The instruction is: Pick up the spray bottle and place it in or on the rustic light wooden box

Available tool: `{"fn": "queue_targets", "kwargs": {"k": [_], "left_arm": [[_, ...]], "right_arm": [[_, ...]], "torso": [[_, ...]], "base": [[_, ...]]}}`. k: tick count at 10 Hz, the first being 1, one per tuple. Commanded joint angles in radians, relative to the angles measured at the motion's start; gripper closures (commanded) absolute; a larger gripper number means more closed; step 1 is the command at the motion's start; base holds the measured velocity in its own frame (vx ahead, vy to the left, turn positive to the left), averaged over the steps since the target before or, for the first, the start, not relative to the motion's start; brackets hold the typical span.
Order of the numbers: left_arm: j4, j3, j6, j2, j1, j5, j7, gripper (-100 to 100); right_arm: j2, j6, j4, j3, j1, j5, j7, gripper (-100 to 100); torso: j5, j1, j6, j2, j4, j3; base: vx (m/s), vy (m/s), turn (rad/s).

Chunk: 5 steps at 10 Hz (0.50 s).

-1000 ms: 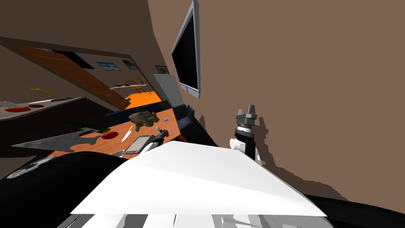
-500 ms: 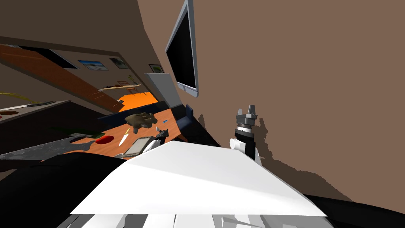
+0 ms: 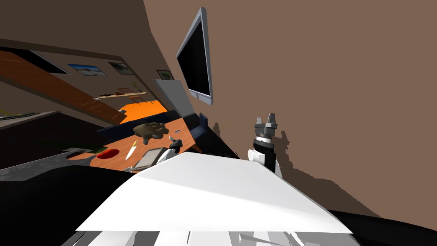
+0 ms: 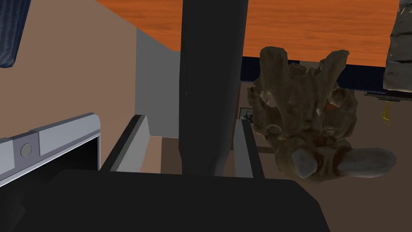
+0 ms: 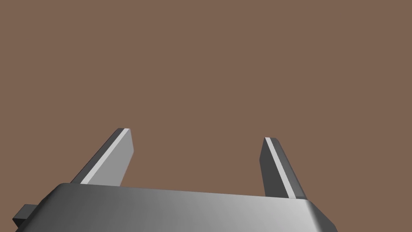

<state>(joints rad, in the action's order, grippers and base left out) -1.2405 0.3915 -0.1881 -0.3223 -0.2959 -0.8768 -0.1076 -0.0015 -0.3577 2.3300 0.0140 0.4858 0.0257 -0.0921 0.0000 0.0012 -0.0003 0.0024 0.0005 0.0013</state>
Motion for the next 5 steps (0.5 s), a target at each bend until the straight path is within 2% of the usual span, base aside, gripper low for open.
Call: {"fn": "queue_targets", "kwargs": {"k": [1, 4, 5], "left_arm": [[0.0, 0.0, 0.0, 0.0, 0.0, 0.0, 0.0, 100], [0.0, 0.0, -0.001, 0.0, 0.0, 0.0, 0.0, 100], [0.0, 0.0, -0.001, 0.0, 0.0, 0.0, 0.0, 0]], "right_arm": [[0.0, 0.0, 0.0, 0.0, 0.0, 0.0, 0.0, 0], [0.0, 0.0, 0.0, 0.0, 0.0, 0.0, 0.0, 0], [0.0, 0.0, 0.0, 0.0, 0.0, 0.0, 0.0, 0]], "torso": [[0.0, 0.0, 0.0, 0.0, 0.0, 0.0], [0.0, 0.0, 0.0, -0.001, 0.0, -0.001], [0.0, 0.0, 0.0, -0.001, 0.0, -0.001]], "base": [[-0.005, 0.003, 0.005], [0.0, 0.0, 0.0], [0.0, 0.0, 0.0]]}}
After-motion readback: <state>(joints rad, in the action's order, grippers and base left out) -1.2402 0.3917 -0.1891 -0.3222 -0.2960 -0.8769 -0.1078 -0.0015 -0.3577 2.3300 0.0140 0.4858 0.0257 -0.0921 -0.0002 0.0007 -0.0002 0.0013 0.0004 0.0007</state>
